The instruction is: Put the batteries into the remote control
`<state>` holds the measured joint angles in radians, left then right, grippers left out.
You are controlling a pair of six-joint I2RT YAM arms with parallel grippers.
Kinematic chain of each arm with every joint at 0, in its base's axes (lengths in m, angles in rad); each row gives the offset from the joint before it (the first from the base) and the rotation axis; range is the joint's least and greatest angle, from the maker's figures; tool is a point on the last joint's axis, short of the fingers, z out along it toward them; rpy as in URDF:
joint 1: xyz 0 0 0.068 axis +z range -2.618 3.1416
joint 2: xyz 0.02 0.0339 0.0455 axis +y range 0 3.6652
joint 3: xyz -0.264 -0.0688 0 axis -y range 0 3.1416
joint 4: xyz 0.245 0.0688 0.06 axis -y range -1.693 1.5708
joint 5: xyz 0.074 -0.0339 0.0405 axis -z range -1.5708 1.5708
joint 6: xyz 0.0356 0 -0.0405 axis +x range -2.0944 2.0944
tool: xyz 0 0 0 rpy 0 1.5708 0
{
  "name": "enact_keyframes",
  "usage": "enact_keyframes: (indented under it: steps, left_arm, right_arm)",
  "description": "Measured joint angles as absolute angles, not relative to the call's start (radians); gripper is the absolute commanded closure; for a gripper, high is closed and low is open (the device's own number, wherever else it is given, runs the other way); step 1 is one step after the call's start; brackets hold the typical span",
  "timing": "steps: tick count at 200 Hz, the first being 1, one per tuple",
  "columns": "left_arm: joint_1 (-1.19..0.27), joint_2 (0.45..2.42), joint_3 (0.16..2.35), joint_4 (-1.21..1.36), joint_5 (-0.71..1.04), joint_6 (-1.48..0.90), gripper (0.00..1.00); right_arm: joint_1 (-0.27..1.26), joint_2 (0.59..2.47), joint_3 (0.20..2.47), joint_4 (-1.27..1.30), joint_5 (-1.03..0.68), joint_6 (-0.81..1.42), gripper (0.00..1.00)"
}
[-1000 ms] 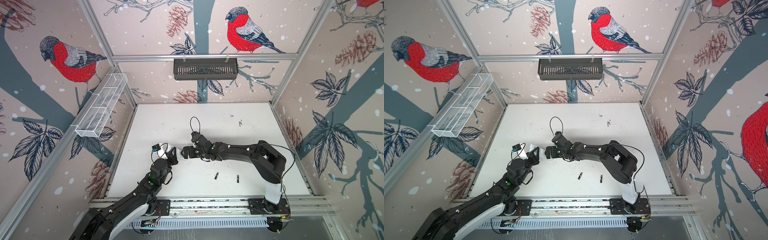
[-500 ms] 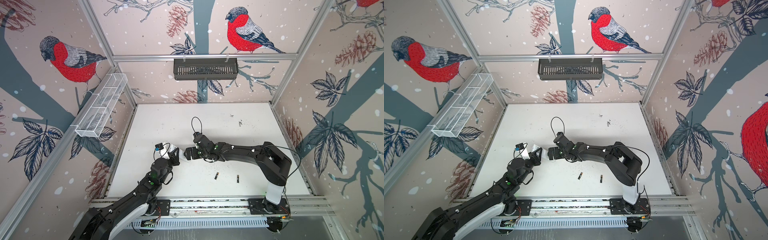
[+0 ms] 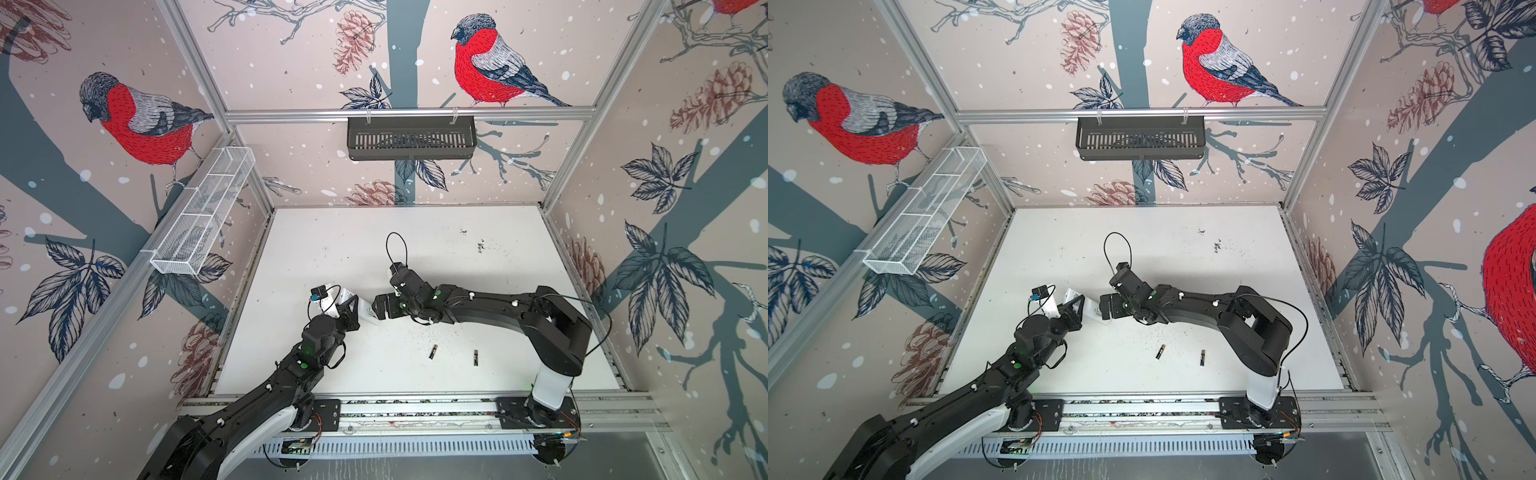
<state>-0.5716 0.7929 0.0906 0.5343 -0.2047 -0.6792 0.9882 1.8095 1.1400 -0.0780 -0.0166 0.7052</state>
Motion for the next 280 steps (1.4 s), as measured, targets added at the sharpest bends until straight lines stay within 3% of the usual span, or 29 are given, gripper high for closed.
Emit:
enact_keyframes:
  steps: [90, 139, 218, 280]
  left_arm:
    - [-0.569, 0.788, 0.092, 0.530, -0.181, -0.661, 1.00]
    - [-0.558, 0.788, 0.094, 0.530, -0.150, -0.649, 1.00]
    - [-0.530, 0.766, 0.154, 0.430, 0.027, -0.567, 1.00]
    - [-0.530, 0.782, 0.184, 0.398, 0.104, -0.551, 1.00]
  right_arm:
    - [0.999, 1.768, 1.127, -0.064, -0.014, 0.619, 0.00]
    - [0.998, 1.702, 1.010, 0.031, -0.062, 0.503, 0.02]
    - [0.983, 1.632, 0.909, 0.142, -0.179, 0.233, 0.03]
    - [0.989, 1.638, 0.904, 0.159, -0.209, 0.165, 0.06]
